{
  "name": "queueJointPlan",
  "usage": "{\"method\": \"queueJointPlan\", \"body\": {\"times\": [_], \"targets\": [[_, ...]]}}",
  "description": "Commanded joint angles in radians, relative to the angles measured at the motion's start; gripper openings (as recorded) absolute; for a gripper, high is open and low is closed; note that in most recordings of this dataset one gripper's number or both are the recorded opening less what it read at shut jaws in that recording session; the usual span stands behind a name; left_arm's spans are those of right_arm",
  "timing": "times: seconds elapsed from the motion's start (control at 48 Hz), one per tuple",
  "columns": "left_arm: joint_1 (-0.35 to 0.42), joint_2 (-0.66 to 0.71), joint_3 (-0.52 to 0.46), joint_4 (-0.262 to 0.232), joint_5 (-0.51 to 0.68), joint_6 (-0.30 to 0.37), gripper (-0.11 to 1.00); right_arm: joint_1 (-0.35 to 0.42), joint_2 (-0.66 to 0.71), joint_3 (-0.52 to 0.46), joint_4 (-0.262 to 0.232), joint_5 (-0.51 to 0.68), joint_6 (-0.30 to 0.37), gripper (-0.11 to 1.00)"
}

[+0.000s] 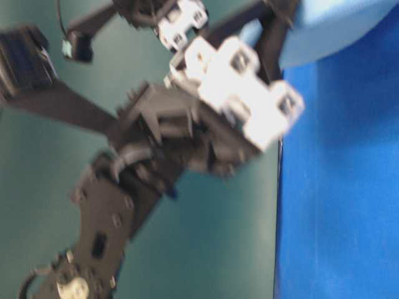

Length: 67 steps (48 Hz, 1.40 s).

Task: Fold the light blue towel.
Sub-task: 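Lay the strip vertically and open both grippers to release it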

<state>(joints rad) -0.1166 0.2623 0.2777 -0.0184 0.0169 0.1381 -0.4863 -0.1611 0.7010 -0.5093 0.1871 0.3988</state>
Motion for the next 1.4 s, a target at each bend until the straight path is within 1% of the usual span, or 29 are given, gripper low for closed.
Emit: {"method": "queueJointPlan", "body": {"times": [0.0,0.167,0.313,0.438,0.604,0.834,0.875,0.896,0.938,0.959,1.042,1.084,1.104,1.146,1.188,1.209,1.25,1.375], "targets": [[-0.054,-0.058,0.04,-0.005,-0.015,-0.028,0.02,-0.018,0.046,-0.066,-0.003,-0.044,0.003,0.01],[-0.06,-0.083,0.117,-0.005,-0.023,-0.1,0.02,0.006,0.147,-0.152,-0.003,-0.071,0.003,0.01],[-0.06,-0.104,0.167,-0.005,-0.023,-0.121,0.02,0.021,0.19,-0.195,-0.003,-0.074,0.003,0.01],[-0.06,-0.114,0.19,-0.005,-0.023,-0.121,0.02,0.021,0.204,-0.202,-0.003,-0.074,0.003,0.01],[-0.054,-0.117,0.195,-0.005,-0.023,-0.11,0.02,0.021,0.209,-0.199,-0.003,-0.074,0.006,0.01],[-0.043,-0.121,0.206,-0.005,-0.015,-0.103,0.02,0.023,0.221,-0.193,0.009,-0.063,0.006,0.02],[-0.041,-0.124,0.21,-0.005,-0.015,-0.103,0.02,0.023,0.222,-0.193,0.011,-0.06,0.006,0.04],[-0.04,-0.126,0.212,-0.005,-0.015,-0.103,0.03,0.023,0.222,-0.193,0.012,-0.06,0.008,0.07],[-0.038,-0.129,0.215,-0.003,-0.015,-0.103,0.06,0.023,0.221,-0.193,0.018,-0.06,0.009,0.18],[-0.038,-0.13,0.216,-0.005,-0.014,-0.103,0.1,0.023,0.222,-0.193,0.02,-0.06,0.011,0.24],[-0.037,-0.138,0.218,-0.005,-0.002,-0.101,0.35,0.023,0.221,-0.196,0.018,-0.055,0.015,0.5],[-0.037,-0.149,0.218,-0.005,0.02,-0.101,0.49,0.023,0.221,-0.196,0.017,-0.052,0.015,0.61],[-0.037,-0.153,0.218,-0.005,0.029,-0.101,0.55,0.023,0.221,-0.196,0.017,-0.052,0.012,0.64],[-0.038,-0.164,0.218,-0.005,0.049,-0.098,0.66,0.023,0.216,-0.195,0.015,-0.052,0.011,0.65],[-0.037,-0.175,0.219,-0.005,0.069,-0.097,0.77,0.021,0.21,-0.193,0.015,-0.052,0.011,0.63],[-0.037,-0.181,0.221,-0.005,0.078,-0.097,0.8,0.023,0.206,-0.192,0.015,-0.049,0.014,0.62],[-0.037,-0.195,0.222,-0.005,0.098,-0.097,0.8,0.023,0.195,-0.19,0.014,-0.046,0.015,0.61],[-0.034,-0.253,0.247,-0.005,0.158,-0.097,0.75,0.021,0.152,-0.181,0.015,-0.018,0.017,0.61]]}}
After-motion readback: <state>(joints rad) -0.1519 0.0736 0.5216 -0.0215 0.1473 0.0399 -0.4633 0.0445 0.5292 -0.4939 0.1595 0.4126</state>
